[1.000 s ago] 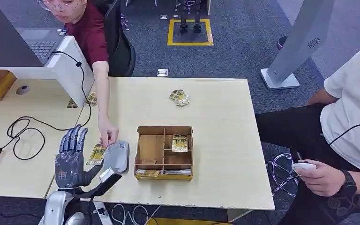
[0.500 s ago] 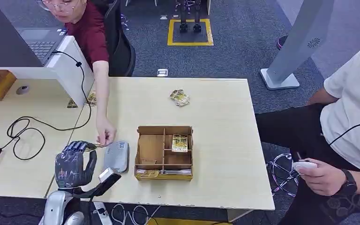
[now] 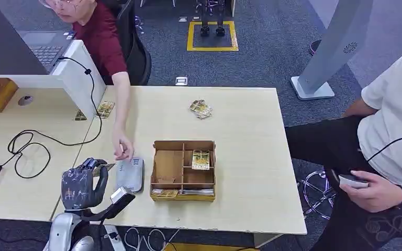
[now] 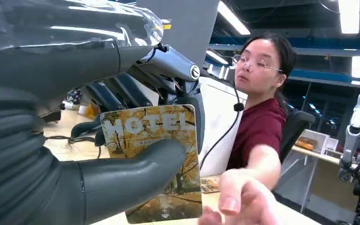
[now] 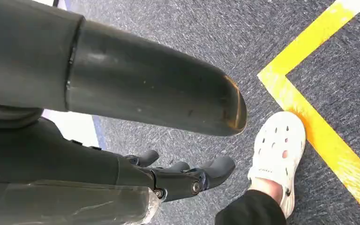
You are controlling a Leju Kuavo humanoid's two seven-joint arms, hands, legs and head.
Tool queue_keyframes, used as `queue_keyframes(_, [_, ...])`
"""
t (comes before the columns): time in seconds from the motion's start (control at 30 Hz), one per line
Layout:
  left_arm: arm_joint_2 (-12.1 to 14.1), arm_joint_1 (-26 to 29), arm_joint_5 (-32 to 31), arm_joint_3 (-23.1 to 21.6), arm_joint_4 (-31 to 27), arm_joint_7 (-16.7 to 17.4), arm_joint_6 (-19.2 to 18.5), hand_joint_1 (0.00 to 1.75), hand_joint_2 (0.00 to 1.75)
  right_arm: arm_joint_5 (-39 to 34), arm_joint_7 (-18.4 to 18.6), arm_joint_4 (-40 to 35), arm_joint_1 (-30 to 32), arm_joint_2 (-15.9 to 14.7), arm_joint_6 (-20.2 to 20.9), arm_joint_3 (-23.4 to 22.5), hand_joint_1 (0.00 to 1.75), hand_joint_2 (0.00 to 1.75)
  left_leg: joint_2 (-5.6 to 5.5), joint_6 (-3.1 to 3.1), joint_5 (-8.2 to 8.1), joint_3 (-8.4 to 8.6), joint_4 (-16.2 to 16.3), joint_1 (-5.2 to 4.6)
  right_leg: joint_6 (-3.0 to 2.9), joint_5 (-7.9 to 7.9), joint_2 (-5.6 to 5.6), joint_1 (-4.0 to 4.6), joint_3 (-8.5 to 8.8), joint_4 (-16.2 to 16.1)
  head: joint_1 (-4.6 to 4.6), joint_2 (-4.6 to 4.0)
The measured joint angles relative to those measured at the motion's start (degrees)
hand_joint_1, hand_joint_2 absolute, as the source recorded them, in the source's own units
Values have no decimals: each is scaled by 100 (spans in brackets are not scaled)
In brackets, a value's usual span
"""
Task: Pass the card to the sensor for recognition and then transmit it.
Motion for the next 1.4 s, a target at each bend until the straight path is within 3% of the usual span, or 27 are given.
queue_keyframes(0.47, [2,1,72,0,0,-133,15,175,175,0,0,0,0,-2,2,4,0,0,0,0,0,0,0,0,0,0,0,0,0,0,0,0])
queue_keyframes(0.57, [-9,2,440,0,-2,-317,-101,175,175,-15,0,0,1,-7,0,11,0,0,0,0,0,0,0,0,0,0,0,0,0,0,0,0])
queue_keyframes(0.63, [-125,30,1687,68,-154,-209,-1059,175,175,-101,22,2,11,-7,-64,9,0,0,-1,0,0,0,0,-1,0,0,-1,0,-1,0,0,0])
queue_keyframes(0.67, [-166,26,2815,70,-318,-45,-1899,175,175,-114,31,2,21,-7,-105,9,0,0,-2,0,0,0,0,-1,0,0,-3,0,1,0,2,0])
queue_keyframes(0.7, [-197,35,3978,68,-411,202,-2487,175,175,-138,39,7,24,-7,-155,11,0,0,-2,0,0,-1,1,-1,1,0,-2,0,1,0,0,0])
queue_keyframes(0.77, [-199,61,5843,48,-540,389,-3003,175,175,-160,37,26,32,-7,-229,9,0,0,5,0,0,0,1,-1,2,2,4,0,0,0,0,0])
queue_keyframes(0.83, [-149,52,6590,44,-586,407,-3064,175,175,-155,35,59,37,-20,-264,9,0,0,7,0,0,2,1,-1,2,2,6,0,0,0,0,0])
queue_keyframes(1.4, [7,38,6520,33,-612,304,-2872,175,175,-179,37,170,34,-46,-267,9,0,0,4,0,0,2,1,-1,2,2,5,0,0,0,2,0])
